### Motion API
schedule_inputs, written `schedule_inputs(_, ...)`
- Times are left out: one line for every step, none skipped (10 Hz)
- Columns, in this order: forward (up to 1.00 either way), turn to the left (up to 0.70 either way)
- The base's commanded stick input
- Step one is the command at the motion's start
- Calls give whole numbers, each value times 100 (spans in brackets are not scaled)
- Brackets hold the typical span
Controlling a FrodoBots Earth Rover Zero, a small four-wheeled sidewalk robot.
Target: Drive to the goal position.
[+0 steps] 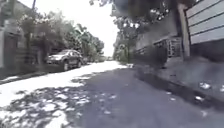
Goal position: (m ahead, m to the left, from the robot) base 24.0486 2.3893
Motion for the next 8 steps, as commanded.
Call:
schedule_inputs(100,1)
schedule_inputs(100,1)
schedule_inputs(100,1)
schedule_inputs(100,1)
schedule_inputs(100,1)
schedule_inputs(100,-24)
schedule_inputs(100,-37)
schedule_inputs(100,-39)
